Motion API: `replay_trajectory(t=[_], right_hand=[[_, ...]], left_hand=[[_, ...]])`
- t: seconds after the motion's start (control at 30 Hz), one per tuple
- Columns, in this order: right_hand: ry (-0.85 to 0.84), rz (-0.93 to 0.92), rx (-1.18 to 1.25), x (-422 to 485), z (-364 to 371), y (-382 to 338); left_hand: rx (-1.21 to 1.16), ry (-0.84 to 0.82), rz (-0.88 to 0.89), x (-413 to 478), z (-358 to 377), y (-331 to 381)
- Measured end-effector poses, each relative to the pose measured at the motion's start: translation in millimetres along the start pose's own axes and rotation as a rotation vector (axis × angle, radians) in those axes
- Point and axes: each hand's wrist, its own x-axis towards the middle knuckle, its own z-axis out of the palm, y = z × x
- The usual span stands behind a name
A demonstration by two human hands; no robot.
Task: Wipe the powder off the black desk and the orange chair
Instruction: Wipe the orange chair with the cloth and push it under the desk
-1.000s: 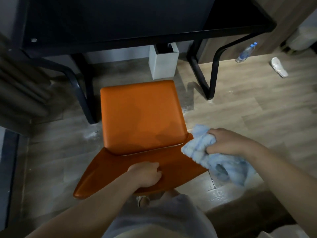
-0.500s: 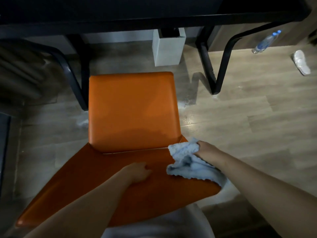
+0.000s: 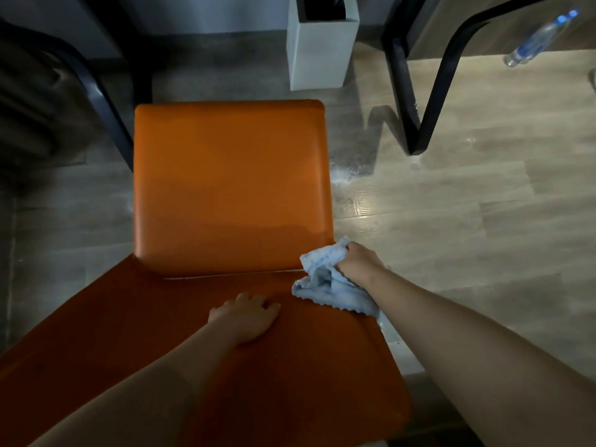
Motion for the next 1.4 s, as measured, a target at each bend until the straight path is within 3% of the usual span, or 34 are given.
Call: replay_trajectory(t=[0.1, 0.3, 0.67, 0.93, 1.2, 1.4], right_hand=[[-0.025, -0.002, 0.070, 23.9, 0.7, -5.4], [-0.094, -0.110, -0.081, -5.5, -12.7, 20.6], [0.005, -0.019, 0.017, 85.6, 11.5, -18.2], [-0.104, 0.087, -0.097, 69.4, 5.8, 9.4], [0.027, 0.070, -0.045, 106.4, 17.4, -23.7], [-0.024, 0.122, -0.042, 65.4, 15.8, -3.8]], left_hand=[[-0.010, -0.001, 0.013, 13.5, 0.7, -1.6], [-0.019, 0.017, 0.060, 22.0, 4.6, -3.8], [-0.063, 0.062, 0.020, 52.0, 15.1, 5.1], [-0.062, 0.048, 0.017, 58.1, 9.2, 15.2], [-0.064, 0.074, -0.013, 69.9, 14.0, 15.2], [-0.072, 0.028, -0.011, 56.3, 11.5, 16.3]])
